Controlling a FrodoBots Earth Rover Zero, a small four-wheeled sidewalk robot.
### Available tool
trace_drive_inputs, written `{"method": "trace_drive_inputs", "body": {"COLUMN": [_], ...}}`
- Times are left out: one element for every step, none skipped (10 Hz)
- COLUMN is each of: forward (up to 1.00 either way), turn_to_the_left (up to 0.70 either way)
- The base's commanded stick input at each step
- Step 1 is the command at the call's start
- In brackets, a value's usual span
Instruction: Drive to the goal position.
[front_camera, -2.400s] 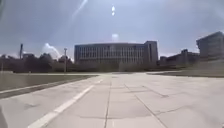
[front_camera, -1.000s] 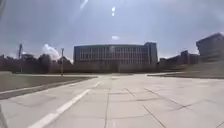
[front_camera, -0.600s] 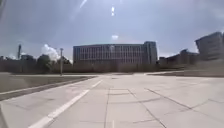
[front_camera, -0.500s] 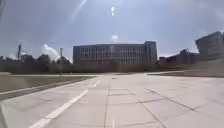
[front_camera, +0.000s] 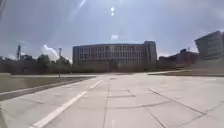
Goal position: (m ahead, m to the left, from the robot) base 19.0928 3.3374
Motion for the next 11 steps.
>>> {"method": "trace_drive_inputs", "body": {"forward": [0.50, 0.50, 0.50, 0.50, 0.50, 0.50, 0.50, 0.50, 0.50, 0.50, 0.50], "turn_to_the_left": [0.01, 0.01, 0.01, 0.01, 0.01, 0.01, 0.01, 0.01, 0.01, 0.01, 0.01]}}
